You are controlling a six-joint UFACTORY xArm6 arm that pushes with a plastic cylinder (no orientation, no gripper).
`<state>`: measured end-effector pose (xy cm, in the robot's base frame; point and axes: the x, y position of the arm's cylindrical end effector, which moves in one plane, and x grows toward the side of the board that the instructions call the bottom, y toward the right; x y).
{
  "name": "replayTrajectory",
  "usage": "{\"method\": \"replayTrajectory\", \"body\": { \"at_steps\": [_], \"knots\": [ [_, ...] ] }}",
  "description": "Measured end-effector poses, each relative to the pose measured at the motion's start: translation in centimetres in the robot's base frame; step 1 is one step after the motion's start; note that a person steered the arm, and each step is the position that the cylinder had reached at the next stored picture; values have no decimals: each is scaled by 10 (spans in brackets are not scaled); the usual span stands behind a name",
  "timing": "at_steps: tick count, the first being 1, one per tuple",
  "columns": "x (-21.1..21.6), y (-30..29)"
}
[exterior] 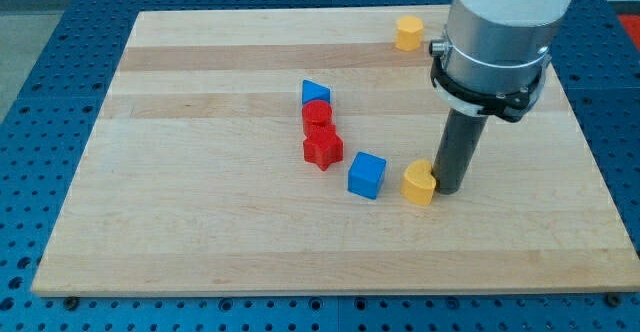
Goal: Move the arm to the bottom of the yellow heart
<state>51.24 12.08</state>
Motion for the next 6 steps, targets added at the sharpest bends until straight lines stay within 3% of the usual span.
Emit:
{"method": "replayTrajectory", "body": {
  "at_steps": [4,5,6],
  "knots": [
    [-19,14],
    [21,42],
    [25,44]
  ]
}}
